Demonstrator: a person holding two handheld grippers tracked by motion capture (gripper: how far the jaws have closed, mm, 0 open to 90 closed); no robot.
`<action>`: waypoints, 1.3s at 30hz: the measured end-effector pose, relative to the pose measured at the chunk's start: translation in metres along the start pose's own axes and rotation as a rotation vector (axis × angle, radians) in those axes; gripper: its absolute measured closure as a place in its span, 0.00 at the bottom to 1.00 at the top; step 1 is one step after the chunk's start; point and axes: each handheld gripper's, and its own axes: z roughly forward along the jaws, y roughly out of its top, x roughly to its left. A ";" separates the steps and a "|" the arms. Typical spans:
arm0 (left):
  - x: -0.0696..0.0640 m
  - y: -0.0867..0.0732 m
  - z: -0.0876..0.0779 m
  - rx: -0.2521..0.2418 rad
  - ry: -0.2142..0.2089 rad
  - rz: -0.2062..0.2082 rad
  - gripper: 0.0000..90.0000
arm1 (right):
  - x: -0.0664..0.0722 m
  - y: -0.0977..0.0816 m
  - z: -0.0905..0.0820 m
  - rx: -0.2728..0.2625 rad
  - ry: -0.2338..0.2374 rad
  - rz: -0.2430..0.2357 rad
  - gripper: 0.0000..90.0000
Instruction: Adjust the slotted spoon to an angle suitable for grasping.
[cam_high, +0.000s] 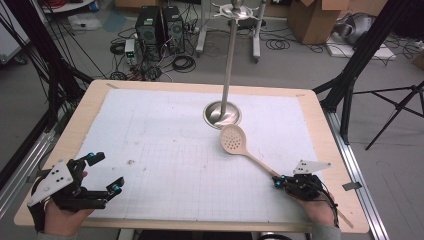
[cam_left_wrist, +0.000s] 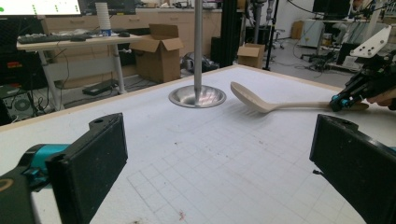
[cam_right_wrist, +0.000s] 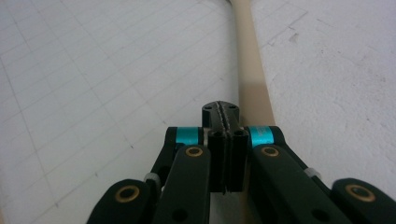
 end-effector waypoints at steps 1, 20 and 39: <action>0.000 0.000 0.000 0.000 0.000 0.000 0.05 | 0.000 0.000 0.000 0.000 0.000 0.000 1.00; -0.002 -0.001 0.000 0.003 -0.004 0.000 0.05 | -0.020 -0.001 -0.002 -0.001 -0.146 -0.008 1.00; -0.002 0.001 0.002 -0.003 -0.019 0.001 0.05 | -0.014 0.059 0.034 -0.121 -0.056 -0.030 1.00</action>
